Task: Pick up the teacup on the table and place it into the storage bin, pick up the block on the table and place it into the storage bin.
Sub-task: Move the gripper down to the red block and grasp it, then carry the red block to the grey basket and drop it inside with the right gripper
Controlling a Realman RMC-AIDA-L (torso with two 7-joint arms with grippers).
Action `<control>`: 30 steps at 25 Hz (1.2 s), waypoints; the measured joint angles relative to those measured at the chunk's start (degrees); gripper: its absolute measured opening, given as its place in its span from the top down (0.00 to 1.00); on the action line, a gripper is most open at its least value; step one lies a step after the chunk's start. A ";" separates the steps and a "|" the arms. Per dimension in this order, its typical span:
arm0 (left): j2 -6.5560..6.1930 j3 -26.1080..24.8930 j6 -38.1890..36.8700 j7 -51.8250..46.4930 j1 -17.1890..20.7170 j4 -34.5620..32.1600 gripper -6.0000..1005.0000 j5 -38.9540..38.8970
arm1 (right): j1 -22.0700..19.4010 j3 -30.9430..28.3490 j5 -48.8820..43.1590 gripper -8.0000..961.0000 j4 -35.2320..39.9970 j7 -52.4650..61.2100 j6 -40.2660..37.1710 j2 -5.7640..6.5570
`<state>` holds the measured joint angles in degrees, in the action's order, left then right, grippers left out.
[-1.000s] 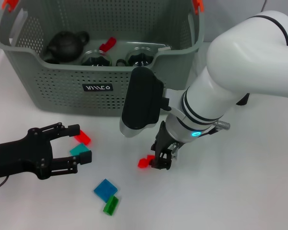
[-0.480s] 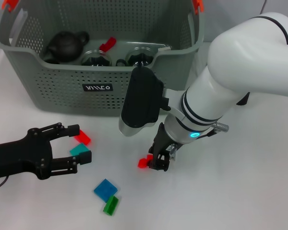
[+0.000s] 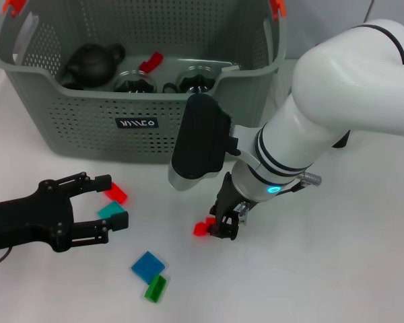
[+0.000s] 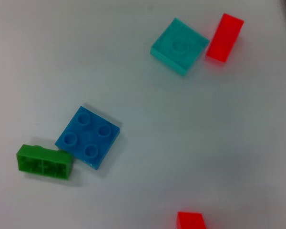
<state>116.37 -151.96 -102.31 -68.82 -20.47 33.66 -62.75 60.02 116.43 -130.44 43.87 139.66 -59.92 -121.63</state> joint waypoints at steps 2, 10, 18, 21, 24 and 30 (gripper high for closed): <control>0.00 0.00 0.01 0.00 0.00 0.00 0.15 0.00 | 0.01 0.01 0.10 0.72 -0.04 0.00 0.00 -0.01; 0.00 0.00 0.10 0.00 0.00 0.00 0.15 0.00 | 0.40 0.03 1.54 0.73 -0.77 0.00 -0.18 -0.02; 0.00 0.00 0.19 0.00 0.00 0.00 0.15 0.00 | 0.57 0.10 1.61 0.78 -0.80 0.12 -0.51 -0.02; 0.00 0.00 0.19 0.00 0.07 0.00 0.15 0.00 | 0.57 -0.03 1.60 0.78 -0.37 0.59 -0.72 0.16; 0.00 0.00 0.19 0.00 0.08 0.00 0.15 0.00 | 0.48 -0.86 1.59 0.78 0.05 0.73 -1.45 0.49; -0.07 0.00 0.09 0.00 0.09 0.00 0.15 0.00 | -1.35 -4.98 1.07 0.78 3.18 -0.04 -4.56 1.24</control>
<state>116.29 -151.96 -102.22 -68.82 -20.39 33.66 -62.75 58.66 111.45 -129.37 47.05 139.62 -64.49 -120.38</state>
